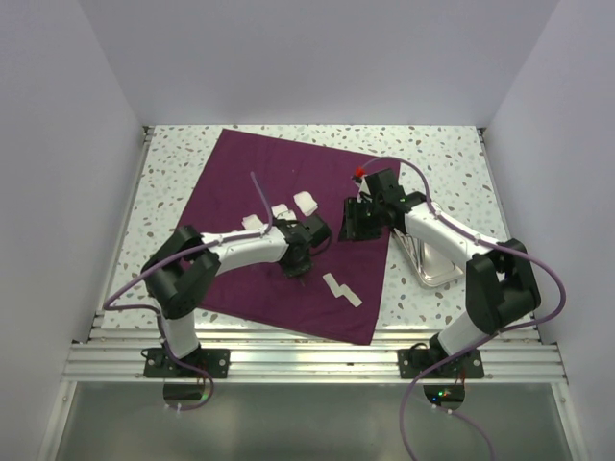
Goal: Prepare the surgical pack
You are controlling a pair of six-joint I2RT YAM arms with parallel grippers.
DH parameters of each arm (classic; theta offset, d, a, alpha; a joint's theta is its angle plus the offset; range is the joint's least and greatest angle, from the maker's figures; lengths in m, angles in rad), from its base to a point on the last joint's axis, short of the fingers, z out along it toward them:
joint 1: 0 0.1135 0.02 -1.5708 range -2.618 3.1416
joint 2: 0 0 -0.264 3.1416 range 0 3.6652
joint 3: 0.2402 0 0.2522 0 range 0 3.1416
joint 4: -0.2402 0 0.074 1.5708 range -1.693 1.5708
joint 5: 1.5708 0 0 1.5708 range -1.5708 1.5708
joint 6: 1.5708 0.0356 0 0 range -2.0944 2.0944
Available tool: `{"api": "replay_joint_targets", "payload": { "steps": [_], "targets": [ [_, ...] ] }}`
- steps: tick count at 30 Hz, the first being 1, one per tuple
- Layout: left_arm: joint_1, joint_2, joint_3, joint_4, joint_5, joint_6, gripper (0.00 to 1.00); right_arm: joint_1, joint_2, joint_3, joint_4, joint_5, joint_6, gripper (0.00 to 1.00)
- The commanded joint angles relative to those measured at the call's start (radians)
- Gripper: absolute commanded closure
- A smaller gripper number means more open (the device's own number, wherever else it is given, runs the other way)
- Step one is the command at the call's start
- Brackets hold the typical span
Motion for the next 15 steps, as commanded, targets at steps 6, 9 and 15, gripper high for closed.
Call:
{"api": "replay_joint_targets", "payload": {
  "steps": [6, 9, 15],
  "targets": [
    [-0.007, 0.013, -0.02, 0.021, -0.007, 0.003, 0.76, 0.002, -0.008, -0.01, 0.046, -0.02, 0.002, 0.52],
    [-0.007, 0.068, -0.009, 0.021, 0.016, 0.012, 0.79, 0.001, -0.004, -0.015, 0.043, -0.017, -0.002, 0.52],
    [-0.007, 0.029, -0.041, 0.056, -0.003, 0.033, 0.97, 0.001, 0.022, -0.012, 0.037, -0.042, -0.015, 0.51]
  ]
}}
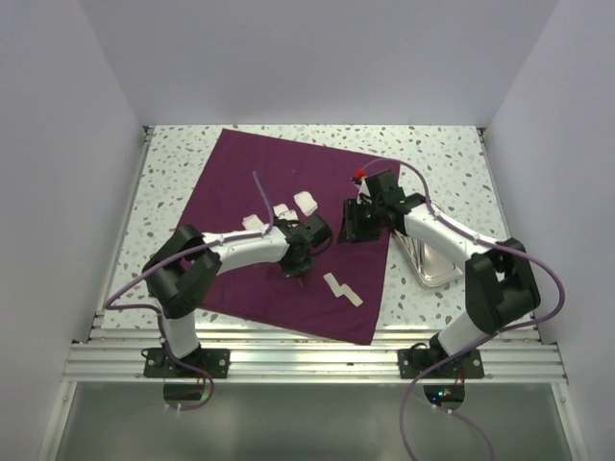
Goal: Prepare the surgical pack
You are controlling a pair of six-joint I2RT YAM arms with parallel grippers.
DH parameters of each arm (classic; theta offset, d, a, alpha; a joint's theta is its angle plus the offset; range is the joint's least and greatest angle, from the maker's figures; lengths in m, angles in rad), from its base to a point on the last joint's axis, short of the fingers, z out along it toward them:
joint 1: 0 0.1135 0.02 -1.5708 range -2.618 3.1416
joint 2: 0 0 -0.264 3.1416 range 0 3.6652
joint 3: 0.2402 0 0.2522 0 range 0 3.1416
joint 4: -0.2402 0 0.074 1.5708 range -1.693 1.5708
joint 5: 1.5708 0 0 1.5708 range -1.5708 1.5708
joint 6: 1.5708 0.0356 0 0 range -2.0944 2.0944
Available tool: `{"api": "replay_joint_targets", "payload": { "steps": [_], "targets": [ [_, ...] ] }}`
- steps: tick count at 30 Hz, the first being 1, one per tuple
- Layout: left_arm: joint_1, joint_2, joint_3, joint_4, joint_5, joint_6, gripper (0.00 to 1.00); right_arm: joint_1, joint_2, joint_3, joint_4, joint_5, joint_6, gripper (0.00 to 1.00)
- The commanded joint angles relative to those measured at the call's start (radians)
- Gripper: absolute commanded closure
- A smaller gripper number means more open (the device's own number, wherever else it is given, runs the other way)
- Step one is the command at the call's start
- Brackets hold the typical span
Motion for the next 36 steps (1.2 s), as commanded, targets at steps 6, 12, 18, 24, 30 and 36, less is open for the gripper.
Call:
{"api": "replay_joint_targets", "payload": {
  "steps": [6, 12, 18, 24, 30, 36],
  "targets": [
    [-0.005, -0.059, -0.078, 0.068, -0.002, 0.029, 1.0, 0.002, 0.082, 0.009, 0.076, -0.182, 0.015, 0.51],
    [-0.01, -0.143, -0.132, 0.119, 0.016, 0.046, 1.0, 0.073, 0.133, 0.012, 0.182, -0.232, 0.113, 0.53],
    [-0.01, -0.169, -0.15, 0.128, 0.027, 0.054, 1.0, 0.134, 0.199, 0.015, 0.273, -0.262, 0.205, 0.54],
    [-0.01, -0.188, -0.161, 0.135, 0.027, 0.06, 1.0, 0.146, 0.228, -0.011, 0.333, -0.284, 0.252, 0.54],
    [-0.01, -0.186, -0.165, 0.149, 0.035, 0.06, 1.0, 0.182, 0.283, 0.003, 0.373, -0.302, 0.273, 0.54],
    [-0.011, -0.188, -0.172, 0.155, 0.041, 0.063, 1.0, 0.203, 0.328, 0.003, 0.408, -0.301, 0.287, 0.54]
  ]
}}
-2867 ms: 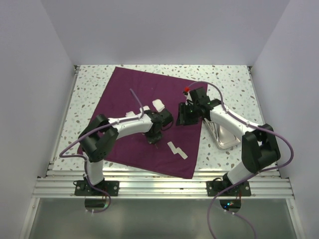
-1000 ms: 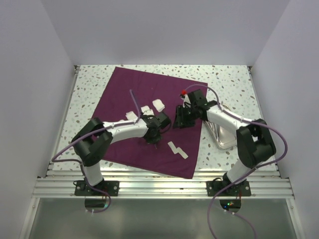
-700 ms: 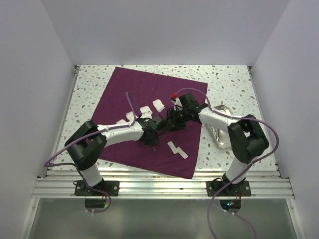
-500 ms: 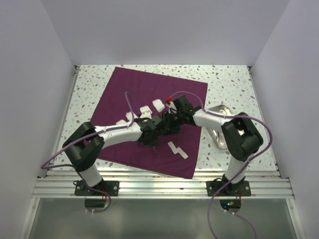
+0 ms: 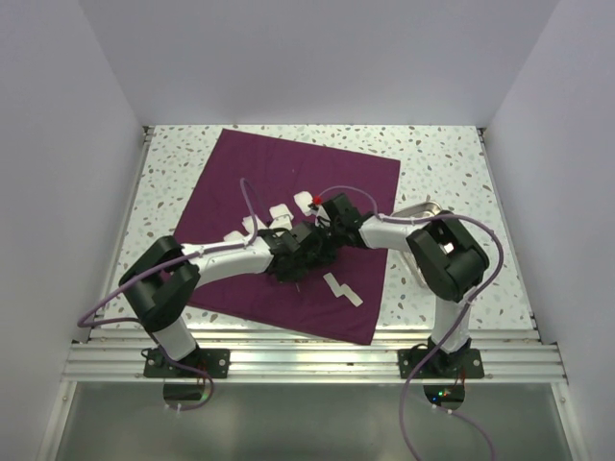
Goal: Prepare the surgical pack
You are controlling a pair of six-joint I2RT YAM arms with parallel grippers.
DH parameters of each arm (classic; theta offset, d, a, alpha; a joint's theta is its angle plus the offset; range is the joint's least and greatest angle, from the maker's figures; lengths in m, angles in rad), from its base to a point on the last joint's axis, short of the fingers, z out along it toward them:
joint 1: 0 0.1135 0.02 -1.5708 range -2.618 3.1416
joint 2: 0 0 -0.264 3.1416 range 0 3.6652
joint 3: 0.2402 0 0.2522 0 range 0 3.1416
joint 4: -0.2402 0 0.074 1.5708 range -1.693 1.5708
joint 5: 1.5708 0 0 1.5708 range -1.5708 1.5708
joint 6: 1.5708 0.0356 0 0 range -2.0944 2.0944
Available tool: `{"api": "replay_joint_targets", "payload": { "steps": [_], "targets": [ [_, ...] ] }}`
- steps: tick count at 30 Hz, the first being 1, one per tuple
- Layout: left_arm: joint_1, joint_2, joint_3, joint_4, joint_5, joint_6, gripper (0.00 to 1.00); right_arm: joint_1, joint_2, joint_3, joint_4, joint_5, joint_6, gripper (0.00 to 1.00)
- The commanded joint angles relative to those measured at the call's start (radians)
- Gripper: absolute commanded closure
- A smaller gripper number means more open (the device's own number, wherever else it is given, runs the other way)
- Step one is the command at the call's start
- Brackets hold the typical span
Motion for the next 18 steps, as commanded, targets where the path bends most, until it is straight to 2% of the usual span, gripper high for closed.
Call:
{"api": "replay_joint_targets", "payload": {
  "steps": [1, 18],
  "targets": [
    [-0.008, -0.039, -0.011, 0.035, 0.002, 0.022, 1.0, 0.014, 0.015, 0.007, 0.07, -0.032, 0.023, 0.54],
    [-0.014, -0.055, -0.009, 0.029, -0.004, 0.032, 1.0, 0.05, 0.069, 0.015, 0.11, -0.043, 0.059, 0.56]
  ]
}}
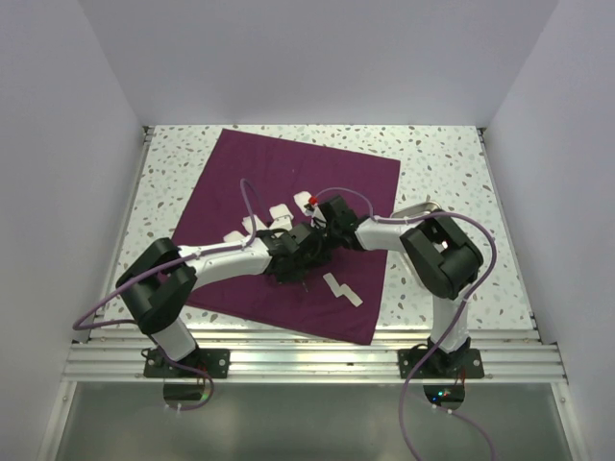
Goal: Prepare the surgical pack
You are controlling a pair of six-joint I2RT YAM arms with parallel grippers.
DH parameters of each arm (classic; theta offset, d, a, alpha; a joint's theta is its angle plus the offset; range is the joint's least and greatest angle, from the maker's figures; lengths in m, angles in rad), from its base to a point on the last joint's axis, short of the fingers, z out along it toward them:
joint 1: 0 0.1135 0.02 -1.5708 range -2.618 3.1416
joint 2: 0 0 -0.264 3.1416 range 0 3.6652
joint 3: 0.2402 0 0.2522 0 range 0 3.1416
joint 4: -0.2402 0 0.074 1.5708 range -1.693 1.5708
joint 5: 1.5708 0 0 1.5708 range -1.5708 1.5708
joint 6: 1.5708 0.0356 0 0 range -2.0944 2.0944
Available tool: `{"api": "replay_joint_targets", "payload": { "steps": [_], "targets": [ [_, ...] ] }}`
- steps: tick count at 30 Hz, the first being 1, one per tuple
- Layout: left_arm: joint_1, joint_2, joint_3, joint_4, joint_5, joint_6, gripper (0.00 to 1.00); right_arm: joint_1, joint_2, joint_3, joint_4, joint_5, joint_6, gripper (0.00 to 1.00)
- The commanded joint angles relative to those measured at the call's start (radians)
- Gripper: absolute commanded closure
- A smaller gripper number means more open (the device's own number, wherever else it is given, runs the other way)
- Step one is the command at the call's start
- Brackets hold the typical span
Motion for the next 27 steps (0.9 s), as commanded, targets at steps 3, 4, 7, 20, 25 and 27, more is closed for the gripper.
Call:
{"api": "replay_joint_targets", "payload": {
  "steps": [3, 4, 7, 20, 25, 27],
  "targets": [
    [-0.009, -0.042, -0.002, 0.028, -0.019, 0.02, 1.0, 0.021, 0.038, 0.013, 0.019, -0.023, 0.004, 0.58],
    [-0.009, -0.042, -0.008, 0.03, -0.019, 0.023, 1.0, 0.023, 0.046, 0.01, 0.022, -0.027, 0.006, 0.59],
    [-0.009, -0.033, -0.018, 0.005, -0.028, 0.011, 1.0, 0.021, 0.044, 0.001, 0.021, -0.009, 0.001, 0.59],
    [0.008, 0.008, -0.024, 0.031, -0.079, 0.019, 1.0, 0.023, 0.037, 0.006, -0.015, 0.003, -0.023, 0.59],
    [0.0, 0.037, -0.034, 0.099, -0.037, 0.019, 1.0, 0.021, 0.041, 0.01, -0.008, -0.006, -0.014, 0.58],
    [-0.001, 0.047, -0.022, 0.102, -0.034, 0.022, 1.0, 0.023, 0.04, 0.009, -0.002, -0.009, -0.005, 0.59]
  ]
}}
